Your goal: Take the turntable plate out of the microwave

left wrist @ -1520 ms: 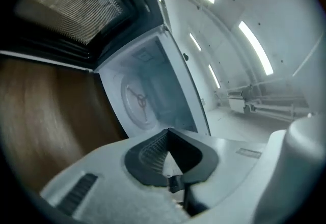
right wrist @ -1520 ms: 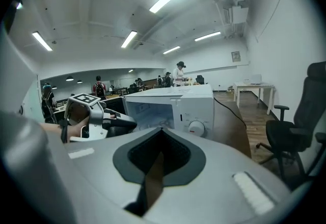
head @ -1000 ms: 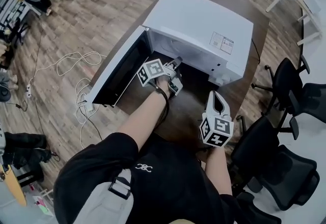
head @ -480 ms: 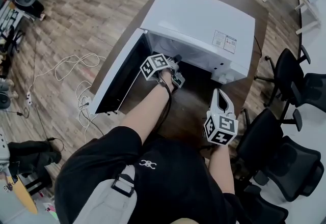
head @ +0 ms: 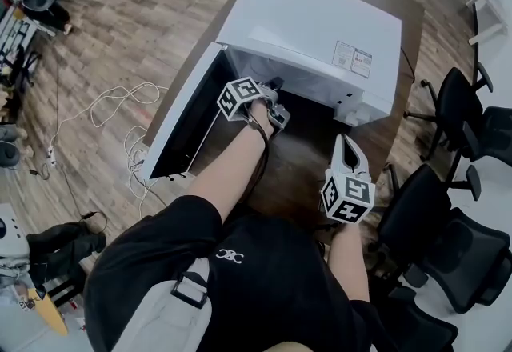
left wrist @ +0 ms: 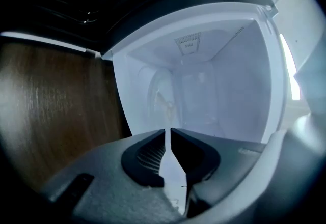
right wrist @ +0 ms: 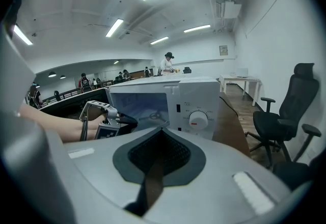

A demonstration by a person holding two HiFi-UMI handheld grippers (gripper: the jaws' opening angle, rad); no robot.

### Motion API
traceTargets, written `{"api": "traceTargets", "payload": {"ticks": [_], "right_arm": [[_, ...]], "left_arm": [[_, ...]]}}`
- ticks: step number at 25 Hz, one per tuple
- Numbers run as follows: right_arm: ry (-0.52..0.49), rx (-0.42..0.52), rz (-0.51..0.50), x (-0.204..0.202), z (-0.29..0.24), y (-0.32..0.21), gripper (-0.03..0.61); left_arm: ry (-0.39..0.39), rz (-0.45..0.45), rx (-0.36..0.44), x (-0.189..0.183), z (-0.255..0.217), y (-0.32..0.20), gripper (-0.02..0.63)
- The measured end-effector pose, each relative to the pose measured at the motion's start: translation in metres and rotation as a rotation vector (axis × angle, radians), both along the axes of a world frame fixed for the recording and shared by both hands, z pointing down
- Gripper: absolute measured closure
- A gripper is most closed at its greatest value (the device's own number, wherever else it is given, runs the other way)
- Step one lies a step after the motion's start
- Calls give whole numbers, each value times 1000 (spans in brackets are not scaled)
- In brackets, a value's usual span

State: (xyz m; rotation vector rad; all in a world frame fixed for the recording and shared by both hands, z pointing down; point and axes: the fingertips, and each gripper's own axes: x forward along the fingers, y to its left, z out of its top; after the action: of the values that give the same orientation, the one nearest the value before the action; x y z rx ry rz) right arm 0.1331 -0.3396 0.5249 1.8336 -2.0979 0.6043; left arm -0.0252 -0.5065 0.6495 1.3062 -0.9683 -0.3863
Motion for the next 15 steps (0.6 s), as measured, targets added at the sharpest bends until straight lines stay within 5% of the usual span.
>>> {"api": "traceTargets", "payload": {"ticks": [15], "right_arm": [[-11,-18,13,10,8,8,569]], "left_arm": [[-9,-27,-59,-1,12,-9,442]]}}
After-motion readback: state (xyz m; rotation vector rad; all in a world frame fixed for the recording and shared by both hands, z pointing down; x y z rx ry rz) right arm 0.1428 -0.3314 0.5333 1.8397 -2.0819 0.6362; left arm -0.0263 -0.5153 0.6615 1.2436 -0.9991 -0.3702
